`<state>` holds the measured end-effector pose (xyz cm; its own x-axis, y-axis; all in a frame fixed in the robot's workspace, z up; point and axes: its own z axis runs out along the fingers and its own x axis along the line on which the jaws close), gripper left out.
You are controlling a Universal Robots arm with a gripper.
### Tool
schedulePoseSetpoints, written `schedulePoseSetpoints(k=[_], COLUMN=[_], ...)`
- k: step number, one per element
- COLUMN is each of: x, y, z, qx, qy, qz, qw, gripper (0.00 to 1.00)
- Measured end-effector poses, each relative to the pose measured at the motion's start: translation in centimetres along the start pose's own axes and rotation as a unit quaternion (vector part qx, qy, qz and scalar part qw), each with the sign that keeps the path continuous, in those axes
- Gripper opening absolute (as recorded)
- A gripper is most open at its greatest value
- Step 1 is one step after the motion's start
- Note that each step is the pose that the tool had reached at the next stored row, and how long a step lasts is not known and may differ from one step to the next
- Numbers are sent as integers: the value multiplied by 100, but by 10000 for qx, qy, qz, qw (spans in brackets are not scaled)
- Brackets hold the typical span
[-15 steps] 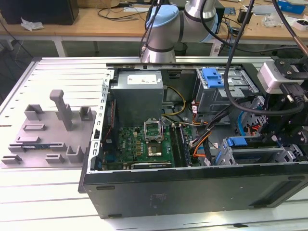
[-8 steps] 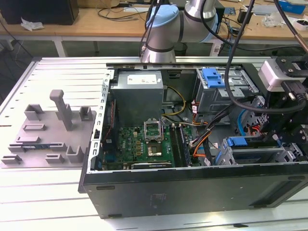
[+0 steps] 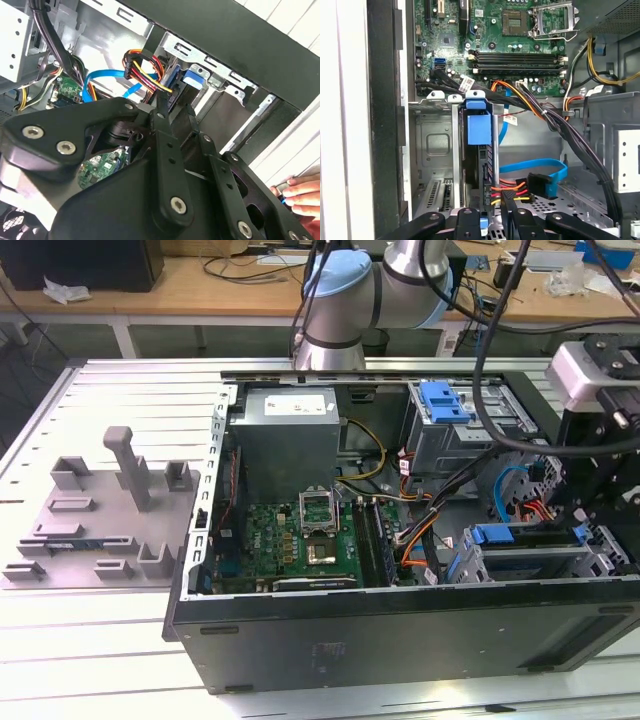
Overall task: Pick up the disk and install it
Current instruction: 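Insert the first disk wire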
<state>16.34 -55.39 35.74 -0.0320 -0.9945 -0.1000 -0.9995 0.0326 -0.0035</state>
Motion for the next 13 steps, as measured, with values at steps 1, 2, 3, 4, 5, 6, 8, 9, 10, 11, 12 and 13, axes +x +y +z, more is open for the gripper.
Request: schedulePoseSetpoints(k=[1, 2, 3, 4, 5, 6, 8, 9, 10, 11, 12, 13], x=[-2, -5, -9, -11, -16, -41, -101, -156, -197, -234, -297, -338], y=[0, 0, 0, 0, 0, 0, 3, 4, 5, 7, 9, 10], z=[-15, -27, -53, -65, -72, -79, -80, -80, -80, -81, -80, -80], qx=[0, 0, 0, 0, 0, 1, 1, 2, 2, 3, 3, 4], qy=[1, 2, 4, 5, 6, 11, 27, 41, 51, 61, 75, 87], qz=[0, 0, 0, 0, 0, 0, 0, 0, -1, -1, -1, -1], qw=[10000, 10000, 10000, 10000, 10000, 10000, 10000, 10000, 10000, 10000, 10000, 10000], gripper=[31, 31, 31, 31, 31, 31, 31, 31, 31, 31, 31, 31])
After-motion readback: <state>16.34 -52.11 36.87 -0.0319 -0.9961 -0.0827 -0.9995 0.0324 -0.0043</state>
